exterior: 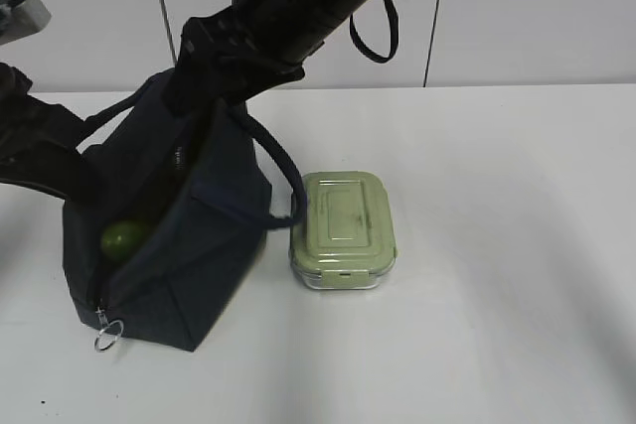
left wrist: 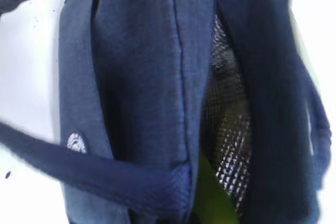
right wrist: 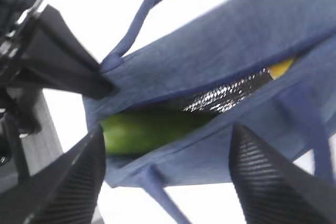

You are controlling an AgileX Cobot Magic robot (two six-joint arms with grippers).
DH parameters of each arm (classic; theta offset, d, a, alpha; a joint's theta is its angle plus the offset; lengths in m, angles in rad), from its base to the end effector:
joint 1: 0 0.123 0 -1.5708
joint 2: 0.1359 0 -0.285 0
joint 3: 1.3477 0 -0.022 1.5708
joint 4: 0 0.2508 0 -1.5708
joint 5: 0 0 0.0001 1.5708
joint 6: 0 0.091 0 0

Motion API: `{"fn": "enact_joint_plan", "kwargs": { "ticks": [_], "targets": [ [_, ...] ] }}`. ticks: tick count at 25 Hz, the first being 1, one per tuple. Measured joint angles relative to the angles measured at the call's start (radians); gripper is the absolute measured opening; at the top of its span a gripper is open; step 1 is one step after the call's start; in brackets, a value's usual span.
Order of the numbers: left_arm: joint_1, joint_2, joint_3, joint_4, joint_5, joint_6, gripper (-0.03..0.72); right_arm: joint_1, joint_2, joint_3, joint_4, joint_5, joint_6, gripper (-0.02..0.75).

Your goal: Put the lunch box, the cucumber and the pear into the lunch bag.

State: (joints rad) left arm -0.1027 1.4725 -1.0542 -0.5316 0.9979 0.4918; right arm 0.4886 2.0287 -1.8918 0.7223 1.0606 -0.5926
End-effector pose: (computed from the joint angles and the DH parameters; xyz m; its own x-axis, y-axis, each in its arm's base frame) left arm 0.2747 -0.0673 0.2687 -0.8905 0.2575 -0.3751 0.3913 0.8540 -0.3429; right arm 0.3748 0.2587 0.3070 -0.5969 -0.4886 -0.6364 -0.7915 0.4883 0.3675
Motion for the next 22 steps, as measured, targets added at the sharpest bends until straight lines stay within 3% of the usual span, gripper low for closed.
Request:
{"fn": "enact_joint_plan", "kwargs": {
  "ticks": [5, 11, 15, 18, 22],
  "targets": [
    [0.000, 0.000, 0.000, 0.000, -0.003, 0.000, -0.015, 0.011, -0.002, -0.019, -0.018, 0.137, 0.020, 0.564],
    [0.000, 0.000, 0.000, 0.000, 0.000, 0.000, -0.015, 0.086, -0.002, -0.019, -0.071, 0.162, 0.036, 0.544],
    [0.000, 0.000, 0.000, 0.000, 0.003, 0.000, -0.015, 0.108, -0.003, -0.019, -0.255, 0.170, 0.167, 0.517],
    [0.000, 0.000, 0.000, 0.000, 0.005, 0.000, -0.015, 0.063, -0.003, -0.019, -0.428, 0.168, 0.301, 0.512],
    [0.000, 0.000, 0.000, 0.000, 0.005, 0.000, -0.015, -0.056, -0.006, 0.002, -0.420, 0.139, 0.376, 0.510]
  ]
}}
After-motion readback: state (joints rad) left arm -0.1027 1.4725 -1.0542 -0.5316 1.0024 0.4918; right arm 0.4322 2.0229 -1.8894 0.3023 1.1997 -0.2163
